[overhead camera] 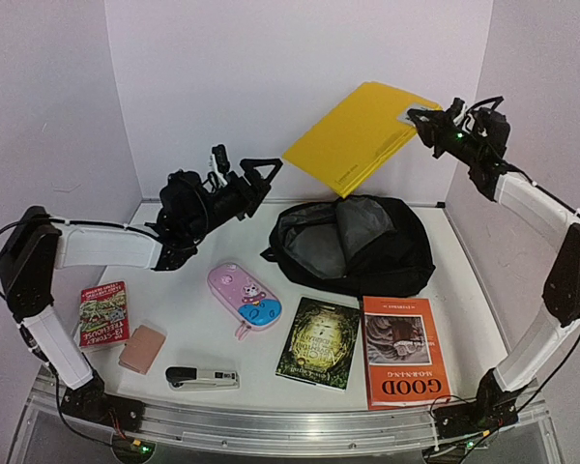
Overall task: Pack the student bag
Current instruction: Pick up the files from the center of the board.
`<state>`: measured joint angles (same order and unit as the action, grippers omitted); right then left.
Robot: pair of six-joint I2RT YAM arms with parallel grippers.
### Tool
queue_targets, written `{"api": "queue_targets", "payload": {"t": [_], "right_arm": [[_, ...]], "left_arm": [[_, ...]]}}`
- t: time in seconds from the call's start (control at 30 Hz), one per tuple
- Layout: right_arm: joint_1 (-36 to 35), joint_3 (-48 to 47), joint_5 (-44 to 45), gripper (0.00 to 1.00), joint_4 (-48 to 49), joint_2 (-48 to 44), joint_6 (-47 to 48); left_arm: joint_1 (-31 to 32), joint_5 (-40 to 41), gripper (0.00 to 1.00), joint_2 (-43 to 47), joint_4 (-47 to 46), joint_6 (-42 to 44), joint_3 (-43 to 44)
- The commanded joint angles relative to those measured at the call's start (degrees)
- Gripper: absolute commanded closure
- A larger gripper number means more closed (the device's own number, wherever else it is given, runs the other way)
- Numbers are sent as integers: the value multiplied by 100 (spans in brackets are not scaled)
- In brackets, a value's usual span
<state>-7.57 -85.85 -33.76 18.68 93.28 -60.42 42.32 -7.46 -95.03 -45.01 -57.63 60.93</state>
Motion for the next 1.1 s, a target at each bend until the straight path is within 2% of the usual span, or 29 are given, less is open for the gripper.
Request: {"api": "queue_targets", "payload": {"t": [0.0,0.27,0.37,0.73,0.9,0.97,1.07], "right_arm": [[-1,231,1,100,1911,-102,-1105],[-13,726,-13,100,2749,-212,-1554],[-12,856,-40,100,2854,-236,-1576],[-213,1248,-86,100,3311,-323,-1669],[-225,1252,-75,100,3413,-313,-1695],[-236,1252,-110,100,3414,-288,-1684],[-253,1318,-214,100,3407,-263,-1651]], "left_arm": [[43,-455,0,-582,-1947,-1075,282],[121,-701,1,-1133,-1836,-1161,1063],[134,-911,5,-1355,-1894,-1195,1407],[145,-1290,32,-1962,-1750,-1387,2315],[144,-1232,38,-2057,-1834,-1526,2307],[139,-1230,44,-2062,-1821,-1540,2295],[103,-1241,59,-1981,-1874,-1520,2182]]}}
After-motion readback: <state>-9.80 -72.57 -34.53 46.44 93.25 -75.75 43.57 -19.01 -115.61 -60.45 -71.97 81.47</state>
